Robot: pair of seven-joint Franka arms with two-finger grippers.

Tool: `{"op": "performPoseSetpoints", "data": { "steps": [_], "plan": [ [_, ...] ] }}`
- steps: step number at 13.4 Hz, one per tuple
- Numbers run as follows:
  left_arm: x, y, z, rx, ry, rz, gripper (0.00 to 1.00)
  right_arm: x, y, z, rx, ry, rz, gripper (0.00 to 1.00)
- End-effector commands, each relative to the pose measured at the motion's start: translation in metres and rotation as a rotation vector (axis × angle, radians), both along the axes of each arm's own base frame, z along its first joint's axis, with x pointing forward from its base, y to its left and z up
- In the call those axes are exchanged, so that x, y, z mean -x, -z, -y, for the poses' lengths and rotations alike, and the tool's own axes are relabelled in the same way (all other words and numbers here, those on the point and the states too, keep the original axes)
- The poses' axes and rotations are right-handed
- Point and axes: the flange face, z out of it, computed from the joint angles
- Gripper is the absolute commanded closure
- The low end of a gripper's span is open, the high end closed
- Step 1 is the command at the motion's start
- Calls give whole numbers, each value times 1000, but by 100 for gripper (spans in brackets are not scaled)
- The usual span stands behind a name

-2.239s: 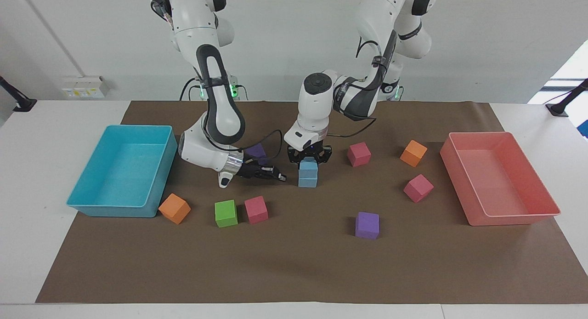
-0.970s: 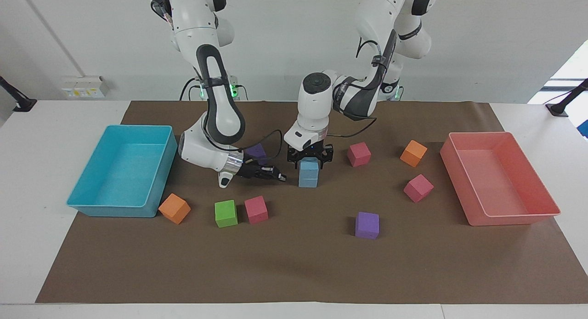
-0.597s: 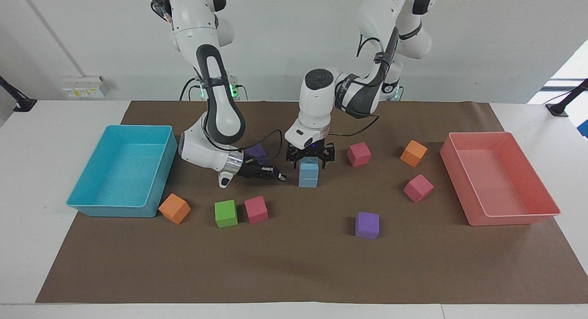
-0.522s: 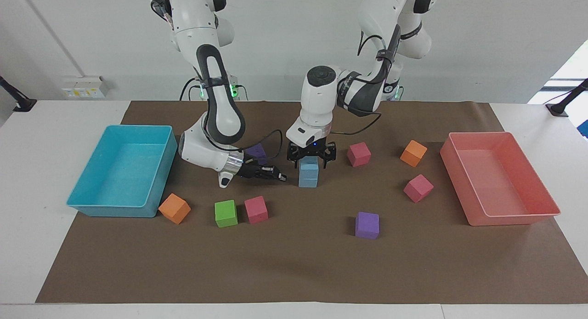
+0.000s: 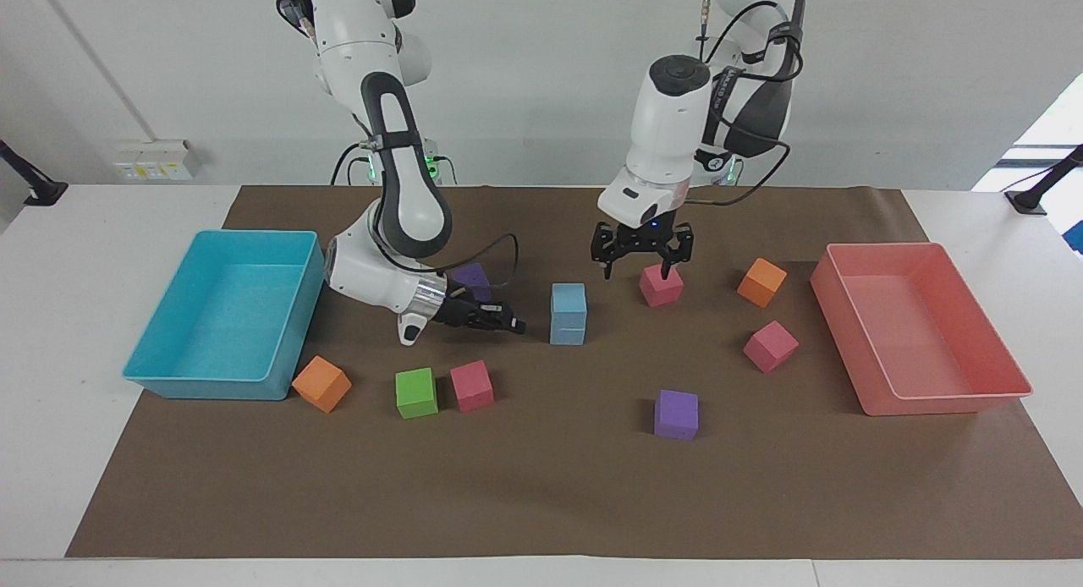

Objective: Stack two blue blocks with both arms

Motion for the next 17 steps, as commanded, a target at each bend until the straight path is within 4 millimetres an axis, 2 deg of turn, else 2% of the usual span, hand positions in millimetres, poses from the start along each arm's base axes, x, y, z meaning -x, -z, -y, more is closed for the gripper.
{"op": "performPoseSetpoints", "data": {
  "steps": [1,2,4,6,9,11,13,15,17],
  "plan": [
    [6,-17,-49,-38,54,-20,0,-2,-20,11,8,-12,43,9],
    [1,-29,-71,-40,79,-8,0,-3,-29,13,15,-12,53,0],
    [-6,-51,-110,-45,87,-12,0,-3,-48,18,80,-30,65,0],
    [-15,-77,-140,-59,118,-40,0,-10,-73,24,157,-22,64,0],
    [-22,-124,-184,-25,157,-35,0,-19,-108,32,376,-84,122,0],
    [-20,-151,-205,-17,168,-68,0,-25,-129,43,511,-126,179,0],
    [-14,-167,-212,-27,200,-106,0,-25,-146,50,643,-185,235,0],
    [-18,-171,-227,-23,182,-109,0,-27,-162,61,748,-228,285,0],
    [-5,-170,-231,-21,176,-147,0,-27,-177,82,771,-213,281,0]
  ]
}}
